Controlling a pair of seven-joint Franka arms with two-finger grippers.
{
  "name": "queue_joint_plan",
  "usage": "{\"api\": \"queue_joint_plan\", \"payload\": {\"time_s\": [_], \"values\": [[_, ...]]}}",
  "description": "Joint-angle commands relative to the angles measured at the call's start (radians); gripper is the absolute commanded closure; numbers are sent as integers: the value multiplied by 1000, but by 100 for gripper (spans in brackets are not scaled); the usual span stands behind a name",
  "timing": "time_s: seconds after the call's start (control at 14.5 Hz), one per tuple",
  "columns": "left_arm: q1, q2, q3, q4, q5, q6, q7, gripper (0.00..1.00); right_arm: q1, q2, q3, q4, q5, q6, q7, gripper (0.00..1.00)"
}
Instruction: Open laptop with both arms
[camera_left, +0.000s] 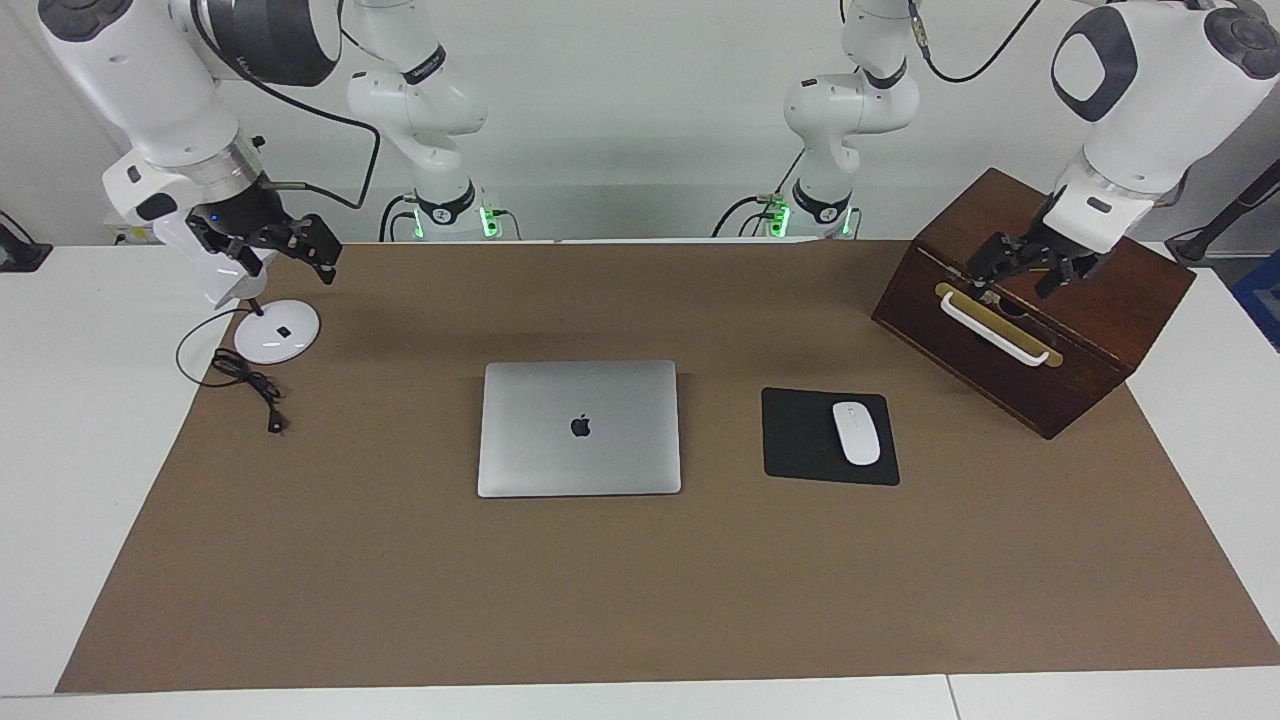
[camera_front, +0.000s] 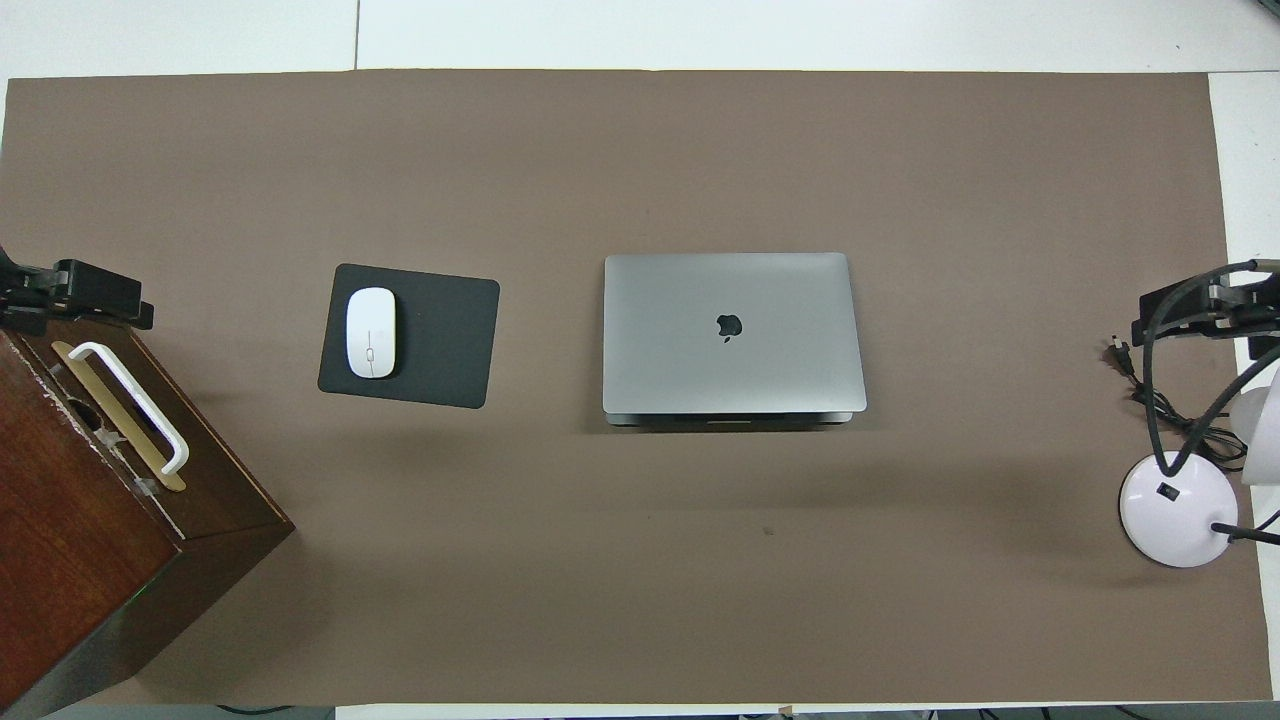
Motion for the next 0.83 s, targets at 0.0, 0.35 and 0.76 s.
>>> {"api": "queue_joint_plan", "payload": {"time_s": [0.0, 0.35, 0.76], "values": [[-2, -22, -3, -25, 17, -4, -11, 0, -3, -26, 6, -33, -17, 33, -17, 0], [9, -25, -6, -27, 16, 14, -10, 0, -4, -29, 6, -58, -16, 49, -18, 0], [6, -36, -5, -53, 17, 34, -7, 0, -4, -38, 6, -75, -14, 66, -14, 0]]}}
